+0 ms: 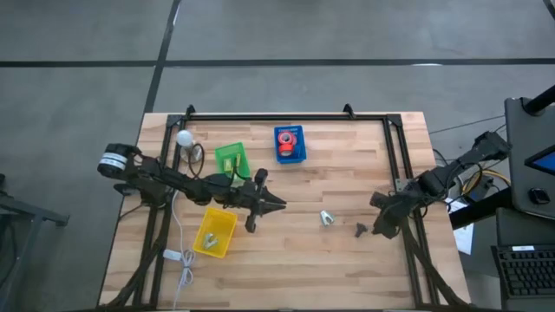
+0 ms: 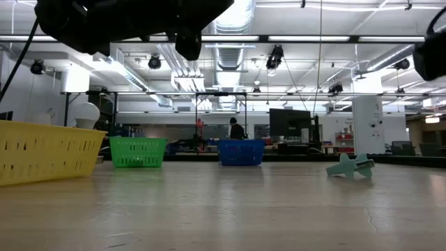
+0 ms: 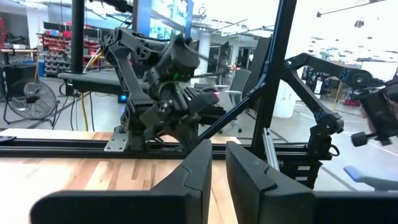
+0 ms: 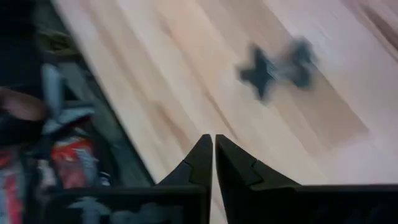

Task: Pick and place Stapler, Stapler remover, tape
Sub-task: Put the black staple remover into the yellow bin

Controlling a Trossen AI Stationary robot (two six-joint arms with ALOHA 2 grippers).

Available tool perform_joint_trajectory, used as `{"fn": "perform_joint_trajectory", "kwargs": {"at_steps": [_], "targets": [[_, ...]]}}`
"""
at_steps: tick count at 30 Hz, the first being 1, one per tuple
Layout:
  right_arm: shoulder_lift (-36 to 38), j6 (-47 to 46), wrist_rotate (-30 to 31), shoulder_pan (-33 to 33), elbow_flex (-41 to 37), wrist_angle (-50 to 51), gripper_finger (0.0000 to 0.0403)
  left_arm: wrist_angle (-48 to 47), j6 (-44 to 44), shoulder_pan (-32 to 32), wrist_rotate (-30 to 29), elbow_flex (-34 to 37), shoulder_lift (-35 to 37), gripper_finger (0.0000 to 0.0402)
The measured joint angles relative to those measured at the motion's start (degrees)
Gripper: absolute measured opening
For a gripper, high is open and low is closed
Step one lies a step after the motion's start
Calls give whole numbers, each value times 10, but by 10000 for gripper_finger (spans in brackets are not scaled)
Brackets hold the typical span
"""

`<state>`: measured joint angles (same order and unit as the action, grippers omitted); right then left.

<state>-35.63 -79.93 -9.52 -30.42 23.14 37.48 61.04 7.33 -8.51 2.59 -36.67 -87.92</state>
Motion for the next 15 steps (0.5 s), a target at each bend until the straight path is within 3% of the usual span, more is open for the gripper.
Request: {"fn": "perform_joint_trajectory", "kwargs": {"at_steps": [10,15], "targets": [[-37,-18,1,-9,-4,26,129,5,3,0,0,0,0,49],[-48,-49,35,-9,-10,25,155,7,2,0,0,-1,0,49]]}}
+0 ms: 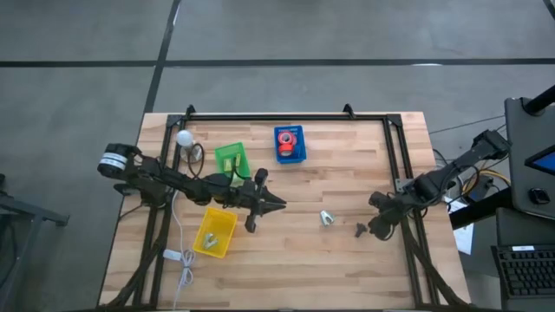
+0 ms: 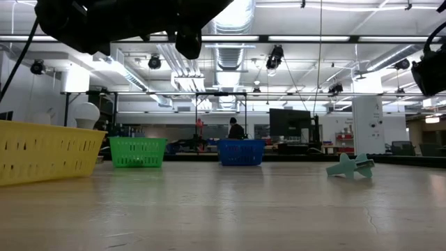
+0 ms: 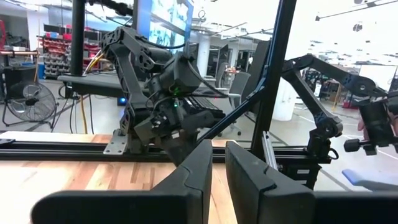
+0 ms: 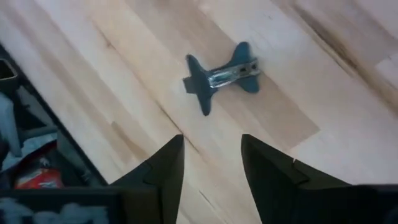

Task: Pick and place Stapler, Stapler remover, tape
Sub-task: Put the black staple remover into the yellow bin

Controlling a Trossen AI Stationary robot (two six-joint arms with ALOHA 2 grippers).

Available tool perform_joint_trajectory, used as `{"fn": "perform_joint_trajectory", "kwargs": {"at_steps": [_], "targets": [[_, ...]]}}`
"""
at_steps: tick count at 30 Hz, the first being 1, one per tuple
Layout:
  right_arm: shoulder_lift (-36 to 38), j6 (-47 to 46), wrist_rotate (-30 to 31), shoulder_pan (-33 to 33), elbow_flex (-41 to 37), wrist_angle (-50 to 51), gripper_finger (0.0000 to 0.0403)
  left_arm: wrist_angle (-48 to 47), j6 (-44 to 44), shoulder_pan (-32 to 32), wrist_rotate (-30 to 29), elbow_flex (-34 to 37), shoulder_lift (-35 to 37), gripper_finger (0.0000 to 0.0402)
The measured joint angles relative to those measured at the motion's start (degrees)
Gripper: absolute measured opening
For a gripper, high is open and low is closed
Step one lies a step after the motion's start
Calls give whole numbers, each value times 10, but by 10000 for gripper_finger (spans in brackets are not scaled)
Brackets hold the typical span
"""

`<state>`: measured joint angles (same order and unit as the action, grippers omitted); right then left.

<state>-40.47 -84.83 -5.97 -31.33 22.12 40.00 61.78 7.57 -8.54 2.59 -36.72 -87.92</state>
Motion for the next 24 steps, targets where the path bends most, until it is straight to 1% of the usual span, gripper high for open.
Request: {"fn": "perform_joint_trajectory", "kwargs": {"at_steps": [4,8,16,24], "targets": [[-12,-10,2,0,-12,-24,157,0,0,0,0,0,0,49],[-26,-30,5,0,-32,-83,152,0,0,0,0,0,0,49],[-32,-27,42,0,-35,-86,135,-1,1,0,0,0,0,49],[-42,-20,37,0,-35,-88,105,-2,1,0,0,0,0,49]]}}
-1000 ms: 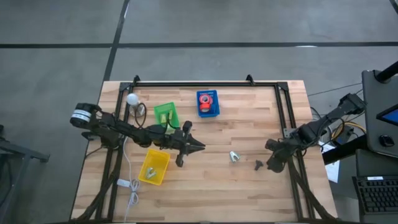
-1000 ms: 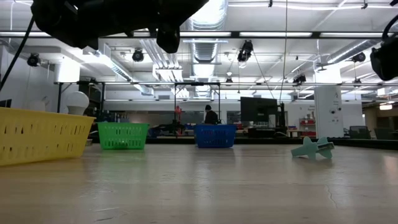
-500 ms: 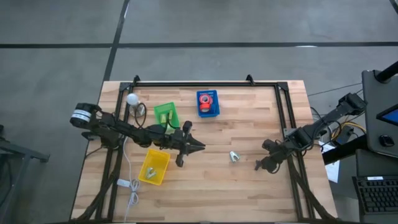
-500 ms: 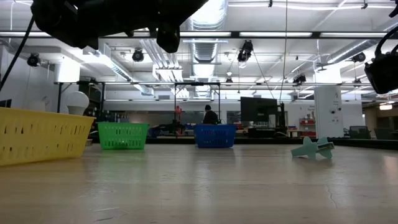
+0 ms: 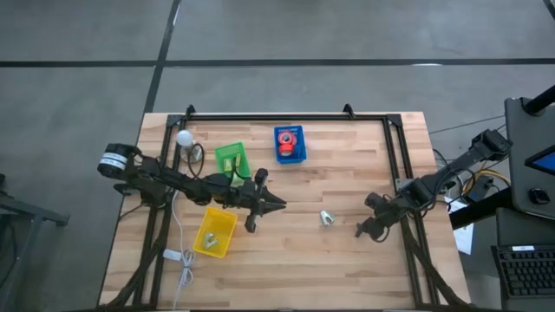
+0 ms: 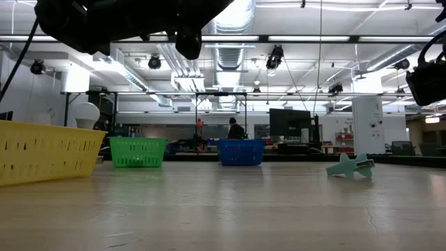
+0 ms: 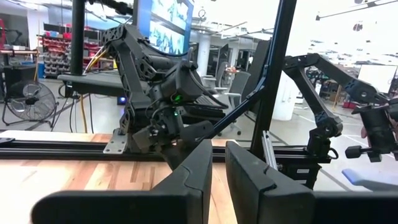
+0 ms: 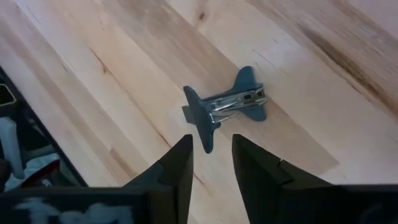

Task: Pick and place Stapler, Stapler remover, tape
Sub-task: Put the black staple remover into the yellow bin

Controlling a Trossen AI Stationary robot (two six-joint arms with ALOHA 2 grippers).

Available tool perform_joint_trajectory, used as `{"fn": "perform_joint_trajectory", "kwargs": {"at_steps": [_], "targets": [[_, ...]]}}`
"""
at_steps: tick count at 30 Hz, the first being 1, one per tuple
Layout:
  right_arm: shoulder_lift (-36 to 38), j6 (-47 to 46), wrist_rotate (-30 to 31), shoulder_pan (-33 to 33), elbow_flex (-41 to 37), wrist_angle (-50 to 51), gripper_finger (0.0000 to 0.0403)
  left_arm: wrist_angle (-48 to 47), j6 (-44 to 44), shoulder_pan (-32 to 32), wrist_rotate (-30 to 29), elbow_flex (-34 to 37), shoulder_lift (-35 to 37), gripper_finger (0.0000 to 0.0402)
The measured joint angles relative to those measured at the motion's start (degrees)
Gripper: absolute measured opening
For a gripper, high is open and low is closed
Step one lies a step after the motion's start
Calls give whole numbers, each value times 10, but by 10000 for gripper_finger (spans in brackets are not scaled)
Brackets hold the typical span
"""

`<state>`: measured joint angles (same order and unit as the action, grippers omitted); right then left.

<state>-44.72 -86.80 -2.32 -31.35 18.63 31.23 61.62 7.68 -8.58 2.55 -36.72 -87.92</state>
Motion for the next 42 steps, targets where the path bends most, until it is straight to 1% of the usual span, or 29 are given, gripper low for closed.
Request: {"fn": "perform_joint_trajectory", "kwargs": {"at_steps": [9,18,27,35,42], "targets": [[-29,22,-5,0,0,-12,77,-8,1,0,0,0,0,49],[-31,61,14,0,0,-47,13,-12,3,0,0,0,0,49],[-31,102,47,0,1,-94,9,-12,3,0,0,0,0,49],[-31,181,119,0,42,-93,8,-12,11,0,0,0,0,49],[-31,264,209,0,72,-90,8,-12,24,0,0,0,-2,49]]}}
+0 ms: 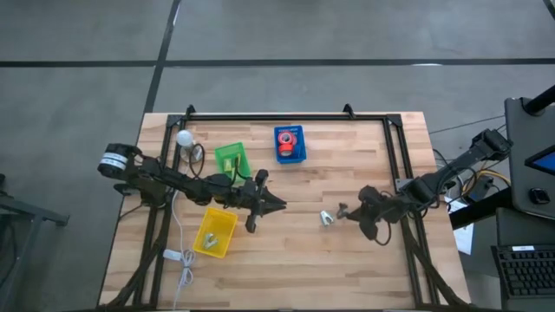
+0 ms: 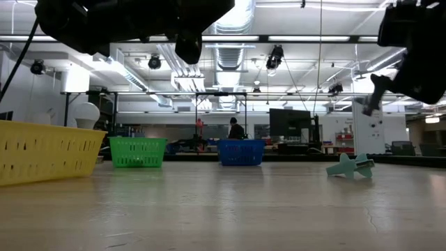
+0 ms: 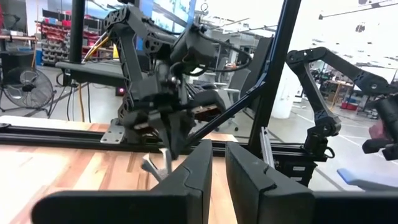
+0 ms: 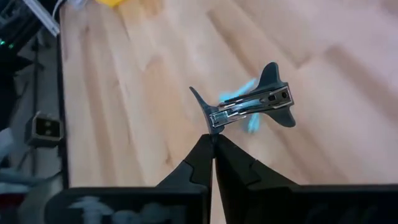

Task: Pick and place Stapler, Stapler remover, tape
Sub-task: Put the black staple remover into the yellow bin

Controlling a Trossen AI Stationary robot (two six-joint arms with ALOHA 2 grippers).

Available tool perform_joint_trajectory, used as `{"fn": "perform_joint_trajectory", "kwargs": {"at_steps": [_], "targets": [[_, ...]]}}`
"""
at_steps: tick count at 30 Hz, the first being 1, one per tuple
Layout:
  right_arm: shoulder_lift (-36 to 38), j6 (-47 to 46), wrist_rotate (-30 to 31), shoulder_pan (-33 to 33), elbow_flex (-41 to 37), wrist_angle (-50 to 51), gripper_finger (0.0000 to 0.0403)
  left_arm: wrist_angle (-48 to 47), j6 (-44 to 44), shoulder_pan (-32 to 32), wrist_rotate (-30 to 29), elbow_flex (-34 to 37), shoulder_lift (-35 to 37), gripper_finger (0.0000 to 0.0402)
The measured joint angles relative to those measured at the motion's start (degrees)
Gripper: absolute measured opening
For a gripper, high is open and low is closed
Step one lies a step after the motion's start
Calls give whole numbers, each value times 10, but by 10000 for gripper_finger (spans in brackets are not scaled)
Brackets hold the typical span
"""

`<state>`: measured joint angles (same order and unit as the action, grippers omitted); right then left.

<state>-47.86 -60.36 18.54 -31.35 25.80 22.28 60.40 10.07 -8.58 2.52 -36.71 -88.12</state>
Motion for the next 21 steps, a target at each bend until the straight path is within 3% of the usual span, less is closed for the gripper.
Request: {"fn": "perform_joint_trajectory", "kwargs": {"at_steps": [6,11,16,21], "targets": [[0,51,73,2,15,2,8,0,19,0,-6,0,0,49],[0,92,147,4,26,2,8,-55,19,-3,-71,-12,0,54],[-27,132,190,11,46,-1,8,-107,20,-10,-119,-53,-15,104],[-85,163,237,23,77,-3,8,-132,-9,-11,-127,-100,-54,150]]}}
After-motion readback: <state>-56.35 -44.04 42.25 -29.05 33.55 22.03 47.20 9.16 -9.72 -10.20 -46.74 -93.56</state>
